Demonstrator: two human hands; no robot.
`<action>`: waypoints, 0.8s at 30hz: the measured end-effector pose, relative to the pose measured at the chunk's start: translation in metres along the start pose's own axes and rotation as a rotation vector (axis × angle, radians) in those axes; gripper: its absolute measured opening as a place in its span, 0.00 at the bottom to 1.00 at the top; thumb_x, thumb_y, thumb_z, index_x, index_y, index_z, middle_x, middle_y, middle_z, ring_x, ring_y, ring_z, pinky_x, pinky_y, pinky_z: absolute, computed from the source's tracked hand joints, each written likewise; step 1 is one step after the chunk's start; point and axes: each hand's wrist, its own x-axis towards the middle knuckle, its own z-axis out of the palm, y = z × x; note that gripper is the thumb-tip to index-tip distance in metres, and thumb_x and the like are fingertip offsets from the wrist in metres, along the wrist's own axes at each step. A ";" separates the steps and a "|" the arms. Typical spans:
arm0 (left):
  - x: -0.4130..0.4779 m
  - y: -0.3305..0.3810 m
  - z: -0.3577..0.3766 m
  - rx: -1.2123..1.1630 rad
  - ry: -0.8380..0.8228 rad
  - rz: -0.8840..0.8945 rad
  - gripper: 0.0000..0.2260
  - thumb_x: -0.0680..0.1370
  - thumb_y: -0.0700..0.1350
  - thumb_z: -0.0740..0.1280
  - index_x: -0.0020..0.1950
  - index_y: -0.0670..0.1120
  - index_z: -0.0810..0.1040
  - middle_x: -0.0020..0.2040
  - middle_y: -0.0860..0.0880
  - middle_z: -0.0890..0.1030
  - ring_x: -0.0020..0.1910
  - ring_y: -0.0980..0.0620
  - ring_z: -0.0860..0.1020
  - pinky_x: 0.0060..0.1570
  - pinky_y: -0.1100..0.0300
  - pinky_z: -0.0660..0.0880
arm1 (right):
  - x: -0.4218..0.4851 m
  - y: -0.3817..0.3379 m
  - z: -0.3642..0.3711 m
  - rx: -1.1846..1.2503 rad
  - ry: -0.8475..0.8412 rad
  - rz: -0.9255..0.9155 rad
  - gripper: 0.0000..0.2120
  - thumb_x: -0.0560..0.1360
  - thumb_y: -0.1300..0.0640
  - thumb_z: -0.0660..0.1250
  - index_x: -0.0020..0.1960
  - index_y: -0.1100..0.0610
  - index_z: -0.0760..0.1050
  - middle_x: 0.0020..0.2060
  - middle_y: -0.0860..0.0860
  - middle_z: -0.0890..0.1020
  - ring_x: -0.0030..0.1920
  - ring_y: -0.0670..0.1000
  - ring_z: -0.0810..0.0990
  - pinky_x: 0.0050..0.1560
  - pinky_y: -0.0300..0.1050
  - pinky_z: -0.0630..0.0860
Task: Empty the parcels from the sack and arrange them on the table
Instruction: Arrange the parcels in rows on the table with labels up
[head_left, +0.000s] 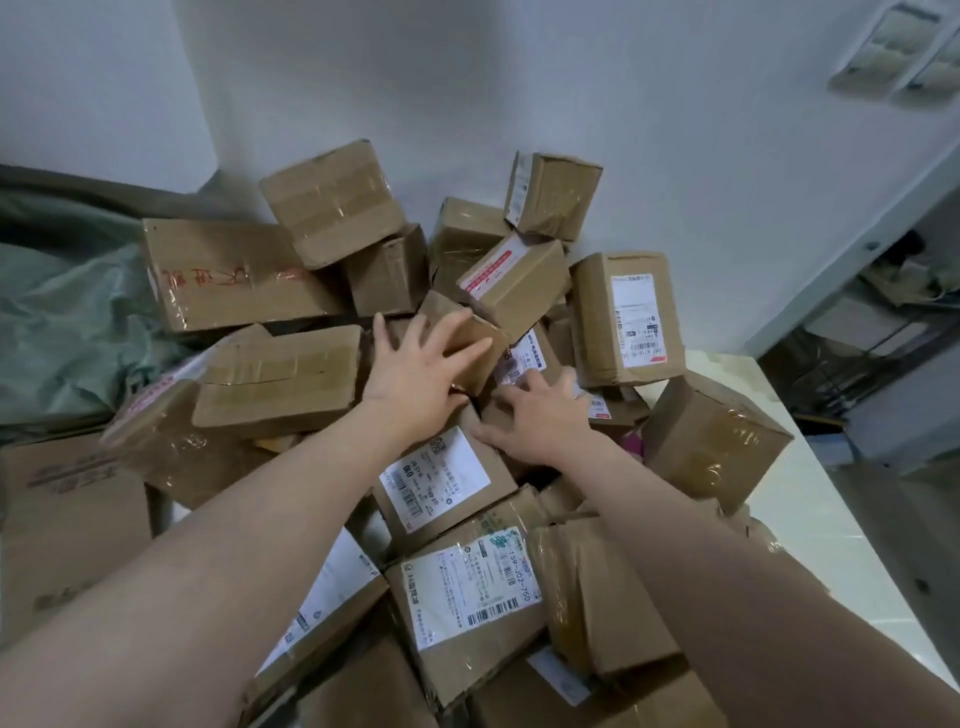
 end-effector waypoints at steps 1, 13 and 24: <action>-0.003 -0.002 0.000 -0.007 0.024 -0.051 0.32 0.77 0.62 0.62 0.78 0.64 0.50 0.77 0.50 0.45 0.74 0.40 0.52 0.71 0.31 0.48 | 0.002 0.003 0.000 -0.035 -0.026 0.010 0.34 0.73 0.26 0.53 0.73 0.41 0.65 0.77 0.51 0.58 0.75 0.68 0.45 0.70 0.70 0.56; -0.045 -0.014 -0.013 0.167 0.011 -0.273 0.23 0.75 0.53 0.64 0.68 0.48 0.65 0.67 0.47 0.71 0.68 0.44 0.71 0.70 0.30 0.39 | -0.017 0.054 0.016 -0.019 -0.202 0.197 0.34 0.78 0.31 0.47 0.78 0.49 0.57 0.80 0.51 0.49 0.77 0.67 0.40 0.73 0.71 0.43; 0.009 0.022 -0.025 -0.074 -0.160 -0.040 0.18 0.83 0.54 0.53 0.73 0.61 0.66 0.78 0.54 0.59 0.79 0.48 0.48 0.74 0.36 0.42 | 0.011 0.002 0.019 -0.178 -0.163 -0.122 0.34 0.76 0.52 0.64 0.78 0.41 0.53 0.79 0.45 0.37 0.77 0.63 0.33 0.64 0.83 0.39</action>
